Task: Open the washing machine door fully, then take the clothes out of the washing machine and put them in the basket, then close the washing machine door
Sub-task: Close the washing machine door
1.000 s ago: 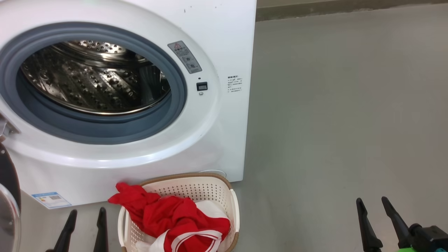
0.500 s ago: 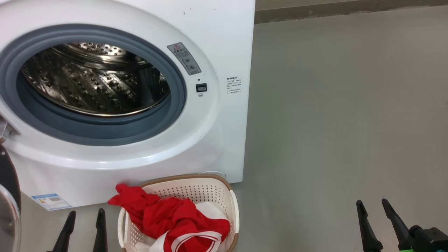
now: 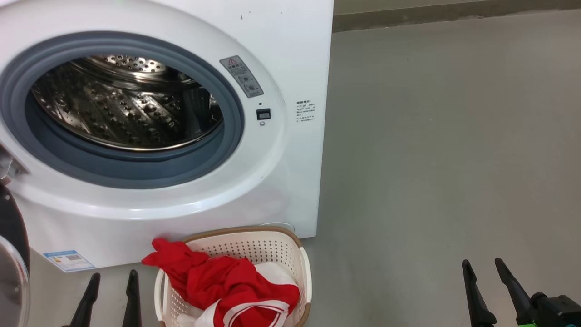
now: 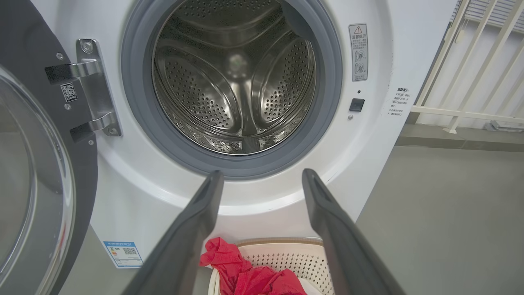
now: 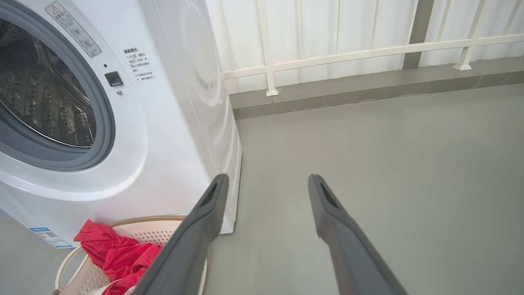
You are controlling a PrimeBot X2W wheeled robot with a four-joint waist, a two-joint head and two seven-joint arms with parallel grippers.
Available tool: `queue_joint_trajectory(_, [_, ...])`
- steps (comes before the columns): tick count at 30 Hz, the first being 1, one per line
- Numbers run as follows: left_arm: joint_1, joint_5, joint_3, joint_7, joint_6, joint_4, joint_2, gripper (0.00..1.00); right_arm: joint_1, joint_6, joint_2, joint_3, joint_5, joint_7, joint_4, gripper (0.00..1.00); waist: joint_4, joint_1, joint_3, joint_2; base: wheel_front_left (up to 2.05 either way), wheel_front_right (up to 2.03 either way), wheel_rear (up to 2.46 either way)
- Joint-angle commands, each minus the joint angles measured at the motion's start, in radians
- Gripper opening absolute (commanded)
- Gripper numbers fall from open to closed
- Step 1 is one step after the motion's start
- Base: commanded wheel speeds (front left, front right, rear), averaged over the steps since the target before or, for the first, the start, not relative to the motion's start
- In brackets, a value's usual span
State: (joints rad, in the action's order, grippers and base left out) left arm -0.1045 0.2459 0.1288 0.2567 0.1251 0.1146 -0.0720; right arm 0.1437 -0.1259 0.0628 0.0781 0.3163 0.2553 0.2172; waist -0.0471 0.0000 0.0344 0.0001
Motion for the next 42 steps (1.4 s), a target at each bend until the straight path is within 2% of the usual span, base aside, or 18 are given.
queue_joint_trajectory(1, [0.014,-0.01,0.035,0.005,0.006,-0.027,-0.006,1.0,-0.01,-0.005,0.02,-0.025,0.005,0.006,-0.025,1.0,0.001,0.0,0.001,-0.0001,-0.14,0.14,0.0])
queue_joint_trajectory(8, [0.02,-0.015,0.04,0.005,0.006,-0.028,-0.004,1.0,-0.014,-0.005,0.019,-0.026,0.007,0.006,-0.024,1.0,0.005,0.0,0.009,-0.0001,-0.68,0.68,0.0])
queue_joint_trajectory(25, [0.024,-0.017,0.04,0.005,0.006,-0.037,-0.006,1.0,-0.022,-0.005,0.016,-0.024,0.006,0.006,-0.024,1.0,0.009,0.0,0.02,-0.0001,-1.43,1.43,0.0])
queue_joint_trajectory(42, [0.032,-0.014,0.041,0.005,0.006,-0.031,0.001,1.0,-0.023,-0.005,0.014,-0.025,0.004,0.006,-0.023,1.0,0.021,0.0,0.017,-0.0001,-0.14,0.14,0.0])
